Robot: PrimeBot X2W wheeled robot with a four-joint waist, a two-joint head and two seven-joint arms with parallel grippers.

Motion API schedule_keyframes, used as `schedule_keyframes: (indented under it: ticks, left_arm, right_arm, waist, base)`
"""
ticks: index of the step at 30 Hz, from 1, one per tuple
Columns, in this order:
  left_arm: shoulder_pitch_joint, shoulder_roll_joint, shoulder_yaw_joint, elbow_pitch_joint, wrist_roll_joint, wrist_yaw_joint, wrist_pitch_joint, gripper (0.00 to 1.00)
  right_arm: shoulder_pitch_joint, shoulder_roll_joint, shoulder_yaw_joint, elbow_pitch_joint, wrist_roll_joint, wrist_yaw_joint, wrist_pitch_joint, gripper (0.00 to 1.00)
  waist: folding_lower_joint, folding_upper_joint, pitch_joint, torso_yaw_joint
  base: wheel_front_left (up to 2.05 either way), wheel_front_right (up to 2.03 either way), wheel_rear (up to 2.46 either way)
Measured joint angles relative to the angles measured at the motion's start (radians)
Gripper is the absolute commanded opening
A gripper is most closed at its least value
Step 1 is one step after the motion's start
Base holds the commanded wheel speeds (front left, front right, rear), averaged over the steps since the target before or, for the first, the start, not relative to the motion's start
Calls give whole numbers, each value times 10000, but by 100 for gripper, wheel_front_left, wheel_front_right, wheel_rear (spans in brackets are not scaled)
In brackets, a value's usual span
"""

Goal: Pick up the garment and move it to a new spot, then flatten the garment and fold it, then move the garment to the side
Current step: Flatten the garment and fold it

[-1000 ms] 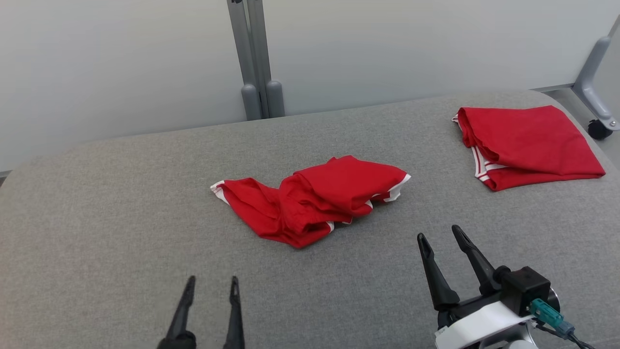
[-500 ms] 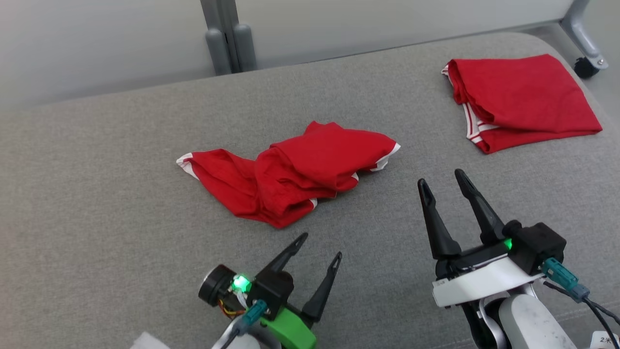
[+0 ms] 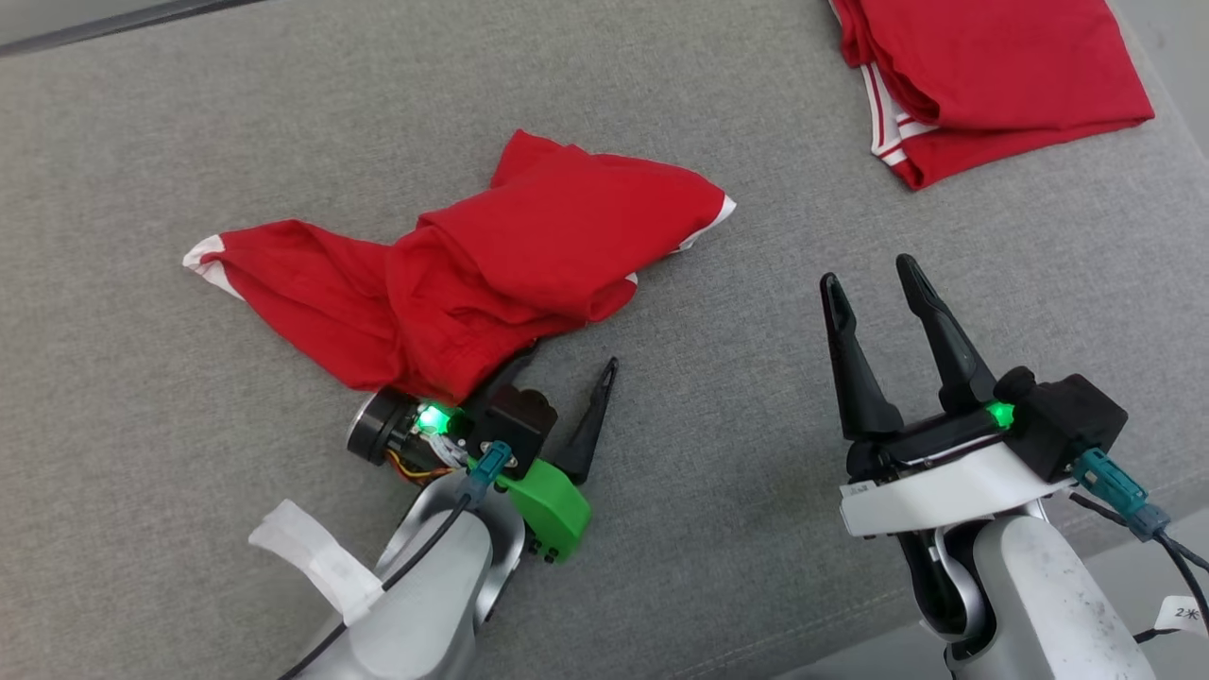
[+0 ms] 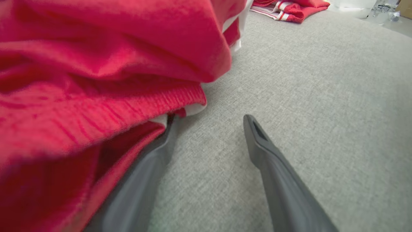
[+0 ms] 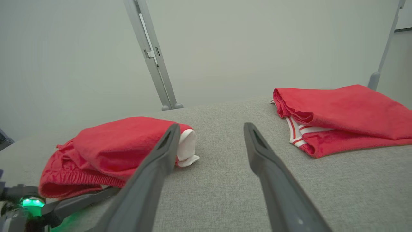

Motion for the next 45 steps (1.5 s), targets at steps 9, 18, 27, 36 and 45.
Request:
schedule_keyframes:
  ticks: [9,18,27,36,45]
  left_arm:
    - [-172,33,583,-1258,560,756,0,100]
    - [-176,144,1149,-2059,688,1055,0,0]
    - [-374,232,1116,-2671,257,-35,2,0]
    - [-314,451,717,-6157,-184,-433,2220,0]
    - [1894,683,2261,-7152,-2685,104,3208,0]
  right_arm:
    - [-207,88,65,8,8,0,0,100]
    - [-328,138,102,27,23,0,0,100]
    - [-265,199,188,159,69,0,0,100]
    - [230,244,138,219,81,0,0,100]
    - [283,155,230,194,81,0,0,100]
  waist:
    - [0,0,820,-534]
    - [0,0,942,-568]
    - [0,0,481,-456]
    - [-1,0,-395,-350]
    - [-2,0,-508,59]
  base:
    - [0,0,0]
    - [0,0,0]
    - [0,0,0]
    - [0,0,0]
    - [0,0,0]
